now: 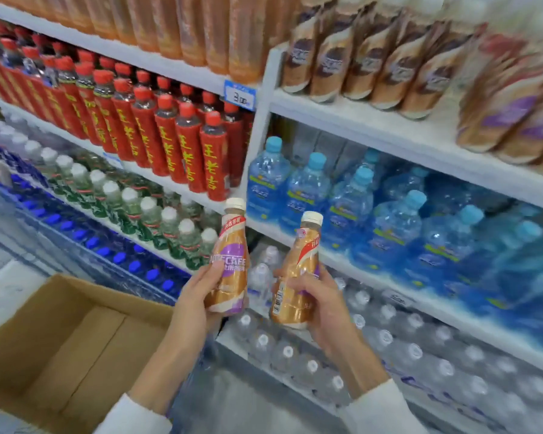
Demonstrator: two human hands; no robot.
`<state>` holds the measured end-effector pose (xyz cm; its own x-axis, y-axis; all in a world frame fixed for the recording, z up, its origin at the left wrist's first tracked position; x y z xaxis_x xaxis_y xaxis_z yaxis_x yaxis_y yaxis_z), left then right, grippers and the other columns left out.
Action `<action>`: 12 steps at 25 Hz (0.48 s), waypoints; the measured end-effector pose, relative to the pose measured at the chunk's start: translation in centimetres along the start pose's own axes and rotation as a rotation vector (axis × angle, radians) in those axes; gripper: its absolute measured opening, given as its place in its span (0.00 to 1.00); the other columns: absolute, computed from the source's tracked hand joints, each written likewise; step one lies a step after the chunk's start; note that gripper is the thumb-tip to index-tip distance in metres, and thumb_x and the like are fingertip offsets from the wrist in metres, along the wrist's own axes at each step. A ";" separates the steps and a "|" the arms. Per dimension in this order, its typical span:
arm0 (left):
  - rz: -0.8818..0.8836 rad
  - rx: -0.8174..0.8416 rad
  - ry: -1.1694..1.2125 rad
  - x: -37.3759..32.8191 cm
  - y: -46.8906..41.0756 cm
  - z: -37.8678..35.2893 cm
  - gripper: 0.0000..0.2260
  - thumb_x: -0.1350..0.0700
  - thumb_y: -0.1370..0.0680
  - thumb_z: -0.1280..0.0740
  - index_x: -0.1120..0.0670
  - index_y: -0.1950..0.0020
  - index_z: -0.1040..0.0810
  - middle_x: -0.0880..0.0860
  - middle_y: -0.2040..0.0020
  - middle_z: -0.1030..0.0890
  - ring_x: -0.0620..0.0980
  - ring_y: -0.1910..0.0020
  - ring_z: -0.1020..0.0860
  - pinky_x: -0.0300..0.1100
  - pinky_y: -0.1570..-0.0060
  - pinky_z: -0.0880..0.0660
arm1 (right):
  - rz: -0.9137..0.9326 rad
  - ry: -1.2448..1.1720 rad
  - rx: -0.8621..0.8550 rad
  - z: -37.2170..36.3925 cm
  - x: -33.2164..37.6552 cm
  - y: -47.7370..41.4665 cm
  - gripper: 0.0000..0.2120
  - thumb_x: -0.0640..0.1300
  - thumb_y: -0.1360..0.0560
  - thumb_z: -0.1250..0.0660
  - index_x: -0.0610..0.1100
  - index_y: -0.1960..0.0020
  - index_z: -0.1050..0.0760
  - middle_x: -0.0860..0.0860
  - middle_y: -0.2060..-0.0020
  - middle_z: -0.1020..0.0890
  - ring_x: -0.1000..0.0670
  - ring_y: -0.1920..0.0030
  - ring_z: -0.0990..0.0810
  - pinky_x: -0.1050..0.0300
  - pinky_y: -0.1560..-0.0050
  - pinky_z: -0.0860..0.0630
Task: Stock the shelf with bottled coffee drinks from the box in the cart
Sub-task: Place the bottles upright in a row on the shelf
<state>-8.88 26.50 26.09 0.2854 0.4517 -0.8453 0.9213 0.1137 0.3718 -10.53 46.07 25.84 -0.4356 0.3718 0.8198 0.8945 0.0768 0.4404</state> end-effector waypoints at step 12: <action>0.152 0.504 -0.093 9.2 5.7 -28.4 0.09 0.48 0.32 0.30 0.50 0.63 0.11 0.54 0.62 0.13 0.50 0.65 0.14 0.44 0.69 0.18 | 0.289 -0.220 -0.436 24.6 10.0 13.0 0.35 0.38 0.45 0.26 0.35 0.38 0.25 0.36 0.49 0.18 0.41 0.53 0.21 0.45 0.49 0.24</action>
<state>-8.47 56.42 31.34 0.4266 0.3472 -0.8351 0.8739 -0.3963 0.2817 -0.80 73.58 30.73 -0.1059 0.5084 0.8546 0.8294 -0.4290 0.3580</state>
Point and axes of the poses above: each hand's wrist, its own y-axis away from the middle knuckle, its own z-axis out of the back of the hand, x = y × z, the point moved 10 cm from there along -y, towards the middle knuckle
